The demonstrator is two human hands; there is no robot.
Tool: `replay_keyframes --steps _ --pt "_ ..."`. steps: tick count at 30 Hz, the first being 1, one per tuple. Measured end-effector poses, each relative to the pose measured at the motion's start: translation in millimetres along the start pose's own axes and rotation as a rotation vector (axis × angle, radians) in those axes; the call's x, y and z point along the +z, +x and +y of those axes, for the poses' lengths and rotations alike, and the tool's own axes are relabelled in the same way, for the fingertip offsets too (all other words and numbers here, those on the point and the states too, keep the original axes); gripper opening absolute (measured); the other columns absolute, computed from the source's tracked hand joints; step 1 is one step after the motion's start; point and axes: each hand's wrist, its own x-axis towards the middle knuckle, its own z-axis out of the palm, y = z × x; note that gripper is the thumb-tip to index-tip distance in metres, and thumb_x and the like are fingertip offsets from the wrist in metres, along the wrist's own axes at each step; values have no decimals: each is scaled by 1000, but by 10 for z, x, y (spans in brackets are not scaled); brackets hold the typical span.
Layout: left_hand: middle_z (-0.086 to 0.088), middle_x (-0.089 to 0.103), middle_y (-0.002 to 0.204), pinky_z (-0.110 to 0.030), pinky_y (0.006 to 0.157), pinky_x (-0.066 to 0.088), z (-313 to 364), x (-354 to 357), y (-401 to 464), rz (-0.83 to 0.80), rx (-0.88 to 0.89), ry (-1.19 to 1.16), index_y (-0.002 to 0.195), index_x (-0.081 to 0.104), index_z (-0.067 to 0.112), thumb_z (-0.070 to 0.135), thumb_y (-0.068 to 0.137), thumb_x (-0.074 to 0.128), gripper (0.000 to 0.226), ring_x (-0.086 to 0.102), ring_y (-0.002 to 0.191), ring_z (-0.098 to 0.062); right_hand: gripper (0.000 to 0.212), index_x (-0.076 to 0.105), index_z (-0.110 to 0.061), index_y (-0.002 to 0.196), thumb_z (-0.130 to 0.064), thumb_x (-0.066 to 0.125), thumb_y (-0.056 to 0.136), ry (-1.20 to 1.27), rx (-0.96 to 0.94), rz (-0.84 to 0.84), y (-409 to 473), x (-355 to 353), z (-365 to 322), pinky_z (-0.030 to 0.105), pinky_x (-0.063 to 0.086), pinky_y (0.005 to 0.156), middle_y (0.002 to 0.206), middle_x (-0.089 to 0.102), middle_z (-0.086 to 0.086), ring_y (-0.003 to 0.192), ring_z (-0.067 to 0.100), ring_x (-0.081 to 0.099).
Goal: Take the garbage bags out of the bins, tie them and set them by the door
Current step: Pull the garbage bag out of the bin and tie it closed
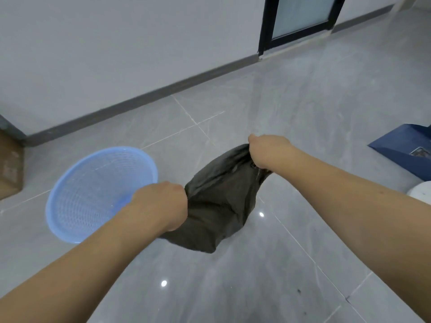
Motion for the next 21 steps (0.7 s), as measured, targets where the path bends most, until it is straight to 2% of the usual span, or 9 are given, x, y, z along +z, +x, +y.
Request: replay_keyframes --steps 3,5,7,10,13,15,16,19,21 --pt "-12 63 121 -35 84 50 91 420 7 -180 6 40 119 57 11 9 92 42 31 64 103 -28 27 60 -10 114 -10 42 94 -254 -72 -195 -88 258 -98 43 50 92 118 61 8 107 31 60" --pt "-16 68 103 -31 61 52 122 506 3 -390 -31 -50 113 59 5 3 93 41 27 66 78 -26 22 59 -12 100 -8 38 95 -301 -78 -314 -138 257 -148 45 50 95 117 61 6 110 32 60" --pt "-18 65 79 -30 48 45 112 436 48 -469 -113 -231 101 61 1 2 92 37 26 63 62 -28 25 60 -14 104 -8 38 93 -241 -35 -265 -84 73 -139 50 49 94 122 59 9 112 36 58" --pt "-19 67 101 -33 68 47 38 244 204 -50 -146 -457 98 61 6 6 88 40 23 63 88 -34 35 61 -11 121 -8 48 89 -50 63 58 47 -294 -35 44 47 89 129 58 11 114 35 57" --pt "-11 61 82 -36 66 41 11 68 232 416 -127 -692 83 51 10 3 78 38 15 54 79 -36 31 57 -4 116 0 48 87 108 -8 440 102 -307 98 41 45 81 119 56 17 108 38 57" --pt "-9 56 75 -38 64 39 42 107 199 469 -127 -701 82 44 10 7 79 40 6 52 75 -37 28 55 -5 115 -2 46 89 120 -90 437 100 -90 128 41 45 80 116 54 18 107 38 55" --pt "-9 57 79 -38 66 41 72 198 183 410 -136 -649 84 44 11 14 82 42 5 53 77 -37 27 56 -6 115 -4 47 90 101 -106 361 105 74 124 40 45 80 116 55 17 108 37 55" --pt "-8 63 101 -40 87 48 144 624 186 33 -171 -395 104 52 12 41 81 42 38 62 99 -35 26 58 -9 118 -16 51 93 -60 -98 42 36 511 90 38 46 77 118 57 9 108 31 59" --pt "-3 64 105 -37 91 48 183 868 265 -195 -167 -217 110 60 13 38 81 39 43 62 102 -27 21 60 -10 109 -19 52 93 -131 -91 -138 8 694 65 35 45 73 112 60 5 101 27 61"
